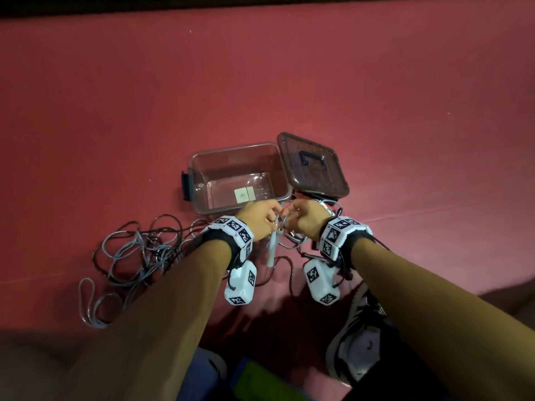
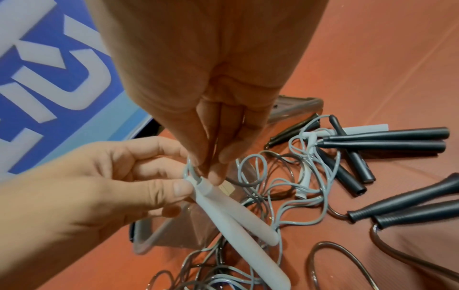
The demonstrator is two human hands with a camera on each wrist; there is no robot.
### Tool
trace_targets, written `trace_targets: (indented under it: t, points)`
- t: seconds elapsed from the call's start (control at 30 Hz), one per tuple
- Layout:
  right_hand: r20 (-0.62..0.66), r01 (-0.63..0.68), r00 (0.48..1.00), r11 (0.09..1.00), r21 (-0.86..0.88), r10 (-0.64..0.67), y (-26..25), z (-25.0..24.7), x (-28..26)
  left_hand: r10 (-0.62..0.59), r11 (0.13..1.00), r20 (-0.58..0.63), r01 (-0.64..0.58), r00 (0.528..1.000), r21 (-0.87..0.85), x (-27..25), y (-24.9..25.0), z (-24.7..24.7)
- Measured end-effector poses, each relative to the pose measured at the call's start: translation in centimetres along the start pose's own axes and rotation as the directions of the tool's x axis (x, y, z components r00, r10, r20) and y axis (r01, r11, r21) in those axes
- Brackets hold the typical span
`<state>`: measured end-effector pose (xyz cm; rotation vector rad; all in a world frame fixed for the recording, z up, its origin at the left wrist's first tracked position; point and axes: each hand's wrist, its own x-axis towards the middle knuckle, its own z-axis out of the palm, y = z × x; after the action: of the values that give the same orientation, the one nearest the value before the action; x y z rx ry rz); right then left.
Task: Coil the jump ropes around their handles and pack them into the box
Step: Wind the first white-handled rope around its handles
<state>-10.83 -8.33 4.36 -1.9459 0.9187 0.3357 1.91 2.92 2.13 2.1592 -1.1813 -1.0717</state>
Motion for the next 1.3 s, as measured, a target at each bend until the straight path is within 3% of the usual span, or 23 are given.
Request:
trace_targets:
  t: [0.37,0.67,0.77,0.87,1.0,1.3]
  points:
    - [-0.085,0.239,0.969,0.965,0.106,-0.231,-7.1,-2.3,-4.5,0.102,0.995,-0.084,-0.099,0.991,0.031,-6.5,4.4,-8.2]
    - [-0.145,0.433,0.9,0.88,0.195,-0.411,-9.8,-3.2,-7.2,0.132,0.973,-0.129,-0.154,0.983,-0.174,-10.5,5.3,-11.3]
    - [-0.2,0.478,0.871,0.869,0.126,-0.449,-9.9,-3.3,-7.1,0.128,0.937,-0.161,-0.173,0.979,-0.303,-11.3,5.2,-11.1]
    - [-0.22,0.488,0.857,0.871,0.054,-0.466,-9.7,-3.4,-6.8,0.12,0.904,-0.193,-0.187,0.974,-0.384,-11.4,5.0,-10.6]
    - [-0.202,0.496,0.865,0.84,0.218,-0.459,-9.5,-3.1,-6.6,0.135,0.869,-0.202,-0.214,0.97,-0.446,-11.1,4.9,-10.2]
    - [-0.195,0.493,0.868,0.841,0.222,-0.457,-9.9,-1.9,-4.8,0.066,0.778,-0.202,-0.177,0.977,-0.602,-11.0,3.1,-9.2]
